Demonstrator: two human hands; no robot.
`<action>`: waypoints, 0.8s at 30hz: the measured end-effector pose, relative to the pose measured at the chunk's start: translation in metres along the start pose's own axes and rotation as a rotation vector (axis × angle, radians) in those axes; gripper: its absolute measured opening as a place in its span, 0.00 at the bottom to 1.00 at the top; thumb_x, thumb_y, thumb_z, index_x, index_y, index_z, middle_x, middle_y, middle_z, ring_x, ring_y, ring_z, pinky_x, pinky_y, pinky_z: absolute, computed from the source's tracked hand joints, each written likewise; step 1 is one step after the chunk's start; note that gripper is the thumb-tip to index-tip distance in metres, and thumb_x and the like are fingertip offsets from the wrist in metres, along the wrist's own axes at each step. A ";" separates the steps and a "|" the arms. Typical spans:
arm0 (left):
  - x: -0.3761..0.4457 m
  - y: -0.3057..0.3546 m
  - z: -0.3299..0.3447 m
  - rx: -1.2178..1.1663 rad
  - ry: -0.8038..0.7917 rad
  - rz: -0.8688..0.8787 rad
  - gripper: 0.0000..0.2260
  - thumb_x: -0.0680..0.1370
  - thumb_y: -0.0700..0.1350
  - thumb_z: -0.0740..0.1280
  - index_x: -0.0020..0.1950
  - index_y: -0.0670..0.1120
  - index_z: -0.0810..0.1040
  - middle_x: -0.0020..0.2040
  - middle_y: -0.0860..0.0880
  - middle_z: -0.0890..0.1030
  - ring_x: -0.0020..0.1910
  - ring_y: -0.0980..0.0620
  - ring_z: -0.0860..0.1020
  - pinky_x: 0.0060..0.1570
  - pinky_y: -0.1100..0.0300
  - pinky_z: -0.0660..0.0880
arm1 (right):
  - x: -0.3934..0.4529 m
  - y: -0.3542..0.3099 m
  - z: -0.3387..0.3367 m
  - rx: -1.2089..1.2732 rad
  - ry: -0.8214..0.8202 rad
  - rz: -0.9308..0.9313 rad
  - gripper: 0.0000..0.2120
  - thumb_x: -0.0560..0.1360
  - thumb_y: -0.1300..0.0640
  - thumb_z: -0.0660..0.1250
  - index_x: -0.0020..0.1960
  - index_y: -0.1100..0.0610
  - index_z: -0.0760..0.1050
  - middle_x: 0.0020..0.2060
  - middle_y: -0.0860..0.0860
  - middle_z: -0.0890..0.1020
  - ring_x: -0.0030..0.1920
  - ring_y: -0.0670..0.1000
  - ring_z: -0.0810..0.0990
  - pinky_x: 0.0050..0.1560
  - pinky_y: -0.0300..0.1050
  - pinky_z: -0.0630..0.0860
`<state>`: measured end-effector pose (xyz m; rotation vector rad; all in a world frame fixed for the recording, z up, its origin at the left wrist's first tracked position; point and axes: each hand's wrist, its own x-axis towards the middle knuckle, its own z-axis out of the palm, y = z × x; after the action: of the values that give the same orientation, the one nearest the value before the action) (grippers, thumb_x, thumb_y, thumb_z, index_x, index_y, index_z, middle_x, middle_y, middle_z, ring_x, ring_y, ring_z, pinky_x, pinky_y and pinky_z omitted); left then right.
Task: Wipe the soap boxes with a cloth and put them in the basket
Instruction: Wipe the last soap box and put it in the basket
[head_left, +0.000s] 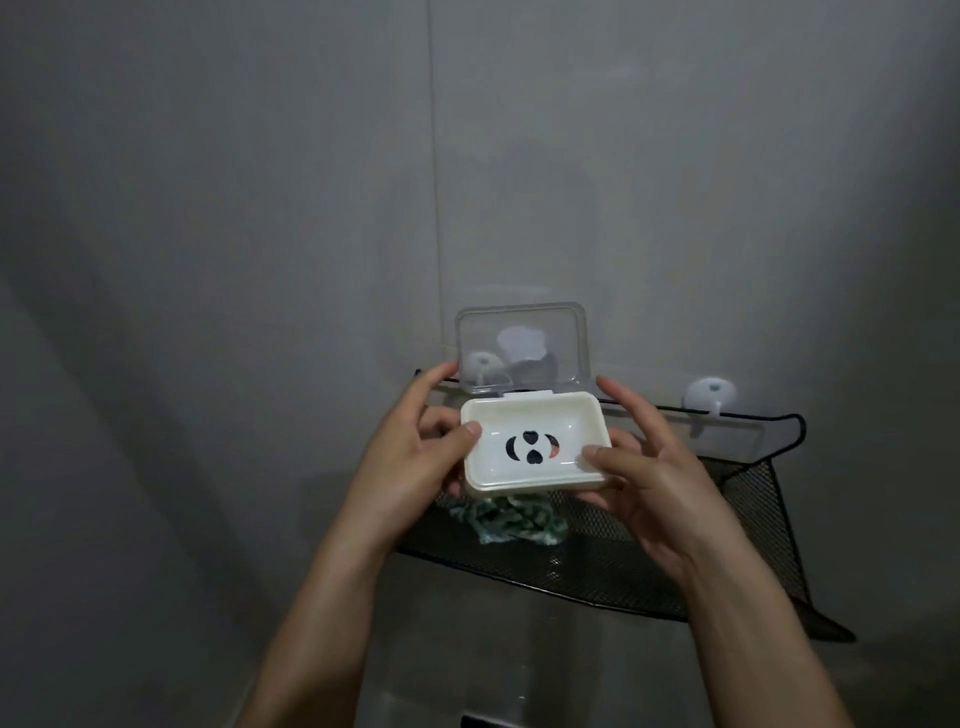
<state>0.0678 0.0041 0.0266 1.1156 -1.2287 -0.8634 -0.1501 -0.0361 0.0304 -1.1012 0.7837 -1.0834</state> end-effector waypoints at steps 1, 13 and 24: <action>-0.003 -0.001 -0.005 -0.002 0.049 0.006 0.25 0.79 0.35 0.66 0.73 0.55 0.69 0.37 0.50 0.79 0.28 0.49 0.73 0.28 0.57 0.73 | 0.004 0.001 0.006 -0.014 -0.040 0.007 0.34 0.73 0.75 0.64 0.69 0.43 0.73 0.53 0.60 0.85 0.47 0.57 0.86 0.42 0.51 0.83; -0.095 0.006 -0.035 0.117 0.622 -0.042 0.22 0.80 0.36 0.64 0.68 0.58 0.73 0.35 0.49 0.75 0.32 0.51 0.72 0.30 0.59 0.72 | 0.029 0.031 0.073 -0.113 -0.458 0.110 0.21 0.80 0.64 0.64 0.67 0.43 0.73 0.32 0.46 0.81 0.35 0.44 0.83 0.31 0.40 0.78; -0.281 0.041 -0.022 0.263 1.106 -0.171 0.32 0.67 0.38 0.66 0.70 0.58 0.72 0.44 0.54 0.81 0.33 0.56 0.75 0.30 0.63 0.72 | -0.061 0.080 0.154 -0.192 -1.007 0.272 0.24 0.79 0.66 0.64 0.70 0.44 0.71 0.35 0.47 0.79 0.36 0.46 0.82 0.35 0.44 0.80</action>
<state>0.0403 0.2847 -0.0100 1.5993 -0.3152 -0.0962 -0.0065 0.0737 -0.0017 -1.4498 0.2033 -0.1382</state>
